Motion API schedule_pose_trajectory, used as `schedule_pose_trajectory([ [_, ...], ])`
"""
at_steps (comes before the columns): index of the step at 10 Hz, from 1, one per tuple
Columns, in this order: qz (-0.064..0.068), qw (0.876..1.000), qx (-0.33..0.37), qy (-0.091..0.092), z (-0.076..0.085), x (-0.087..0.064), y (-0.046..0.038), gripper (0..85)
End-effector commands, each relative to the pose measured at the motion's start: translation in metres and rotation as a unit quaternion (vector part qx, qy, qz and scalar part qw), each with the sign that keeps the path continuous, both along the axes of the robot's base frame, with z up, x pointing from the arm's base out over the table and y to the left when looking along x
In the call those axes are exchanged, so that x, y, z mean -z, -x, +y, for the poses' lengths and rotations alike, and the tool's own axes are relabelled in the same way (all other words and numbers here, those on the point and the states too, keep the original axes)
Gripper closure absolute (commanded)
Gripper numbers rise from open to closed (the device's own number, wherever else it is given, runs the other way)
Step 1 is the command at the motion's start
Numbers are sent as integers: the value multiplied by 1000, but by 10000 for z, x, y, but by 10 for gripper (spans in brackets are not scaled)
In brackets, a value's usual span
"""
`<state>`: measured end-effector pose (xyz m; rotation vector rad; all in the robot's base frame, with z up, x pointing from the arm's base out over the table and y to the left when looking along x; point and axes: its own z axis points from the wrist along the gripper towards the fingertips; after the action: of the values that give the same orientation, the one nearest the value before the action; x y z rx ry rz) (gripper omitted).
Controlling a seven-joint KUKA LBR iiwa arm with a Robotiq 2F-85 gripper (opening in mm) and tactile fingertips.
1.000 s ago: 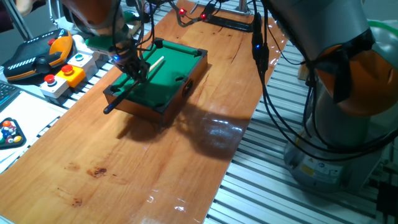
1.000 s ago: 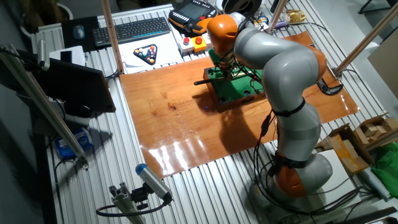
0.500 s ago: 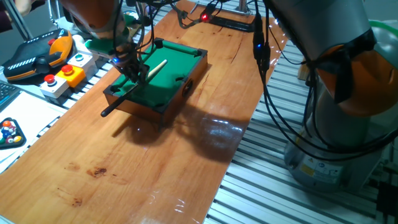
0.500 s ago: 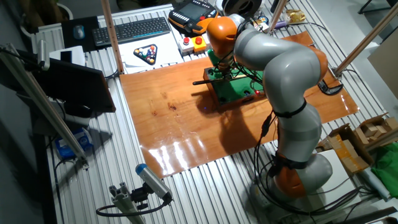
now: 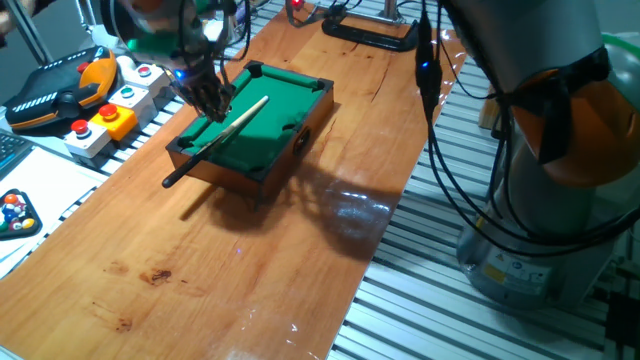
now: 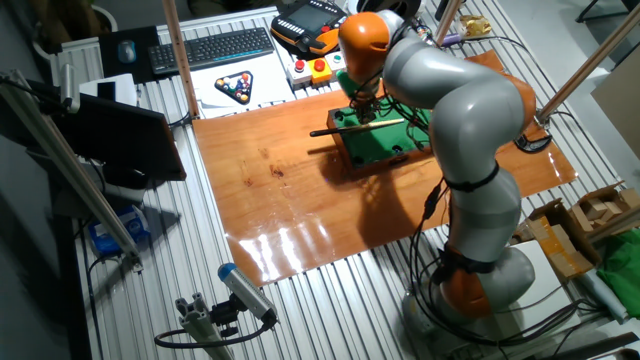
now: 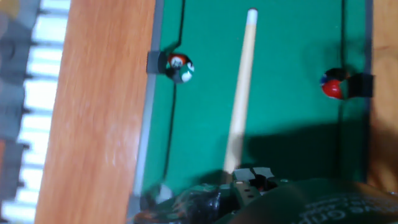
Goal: Hit the pool ball
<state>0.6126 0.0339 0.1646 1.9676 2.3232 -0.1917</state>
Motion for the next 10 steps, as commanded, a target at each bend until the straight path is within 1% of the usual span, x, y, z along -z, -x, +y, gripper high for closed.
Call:
schedule_pose_trajectory([
  [1,5,997,-76,-4,42,-219,38,843],
  [2,13,993,-119,-8,83,-293,78,843],
  [3,17,987,-156,-11,117,-334,109,843],
  [4,23,981,-194,-14,148,-362,137,843],
  [5,28,972,-231,-15,172,-385,149,843],
  [6,29,964,-264,-12,206,-403,147,843],
  [7,34,955,-294,-16,221,-418,163,843],
  [8,36,944,-328,-33,210,-433,194,843],
  [9,38,931,-361,-41,191,-441,203,843],
  [10,36,921,-387,-42,186,-442,202,843],
])
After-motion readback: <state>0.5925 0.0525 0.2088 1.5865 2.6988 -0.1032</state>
